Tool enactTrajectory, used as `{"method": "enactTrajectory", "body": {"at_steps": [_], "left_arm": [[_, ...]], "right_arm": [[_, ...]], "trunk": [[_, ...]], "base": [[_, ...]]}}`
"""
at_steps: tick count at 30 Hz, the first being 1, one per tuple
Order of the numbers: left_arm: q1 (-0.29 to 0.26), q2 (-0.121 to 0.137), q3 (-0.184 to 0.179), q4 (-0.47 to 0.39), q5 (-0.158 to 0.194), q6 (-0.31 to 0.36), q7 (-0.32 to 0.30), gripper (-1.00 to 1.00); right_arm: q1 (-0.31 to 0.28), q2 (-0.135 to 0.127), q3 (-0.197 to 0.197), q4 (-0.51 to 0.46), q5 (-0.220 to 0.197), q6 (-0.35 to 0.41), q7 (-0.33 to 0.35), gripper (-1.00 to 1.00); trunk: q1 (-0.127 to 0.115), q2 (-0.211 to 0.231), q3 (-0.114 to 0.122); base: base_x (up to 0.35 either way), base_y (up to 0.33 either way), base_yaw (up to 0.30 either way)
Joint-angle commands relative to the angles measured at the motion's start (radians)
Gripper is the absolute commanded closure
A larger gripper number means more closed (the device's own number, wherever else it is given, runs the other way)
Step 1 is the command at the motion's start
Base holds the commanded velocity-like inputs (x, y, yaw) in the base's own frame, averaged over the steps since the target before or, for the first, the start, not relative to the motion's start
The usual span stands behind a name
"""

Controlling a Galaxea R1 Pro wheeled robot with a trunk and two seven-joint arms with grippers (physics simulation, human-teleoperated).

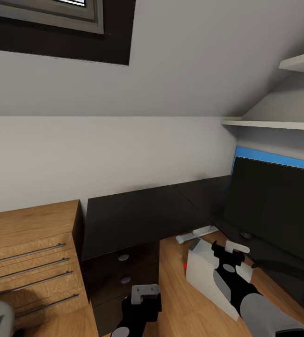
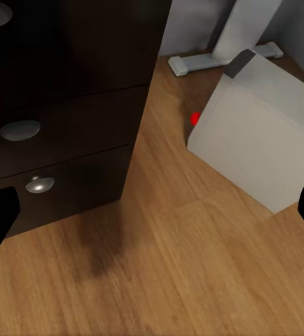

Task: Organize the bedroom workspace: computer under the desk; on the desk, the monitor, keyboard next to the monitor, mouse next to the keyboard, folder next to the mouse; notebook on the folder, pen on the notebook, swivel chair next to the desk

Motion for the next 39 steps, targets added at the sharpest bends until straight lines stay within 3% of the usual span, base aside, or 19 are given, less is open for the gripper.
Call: {"method": "enactTrajectory", "body": {"at_steps": [1, 23, 39], "left_arm": [[-0.001, 0.001, -0.002, -0.001, 0.004, 0.003, 0.007, -1.0], [-0.001, 0.001, -0.004, -0.001, 0.004, 0.003, 0.009, -1.0], [-0.001, 0.0, -0.004, -0.001, 0.005, 0.003, 0.008, -1.0]], "right_arm": [[-0.001, 0.0, 0.009, 0.003, -0.011, -0.008, -0.005, -1.0], [-0.003, 0.021, 0.012, 0.009, -0.004, -0.024, -0.011, -1.0], [-0.003, 0.028, 0.016, 0.013, 0.011, -0.034, -0.08, -1.0]], "trunk": [[0.0, -0.001, -0.001], [0.0, -0.001, -0.001], [0.0, -0.001, -0.001]], "base": [[0.0, 0.0, 0.0], [0.0, 0.0, 0.0], [0.0, 0.0, 0.0]]}}
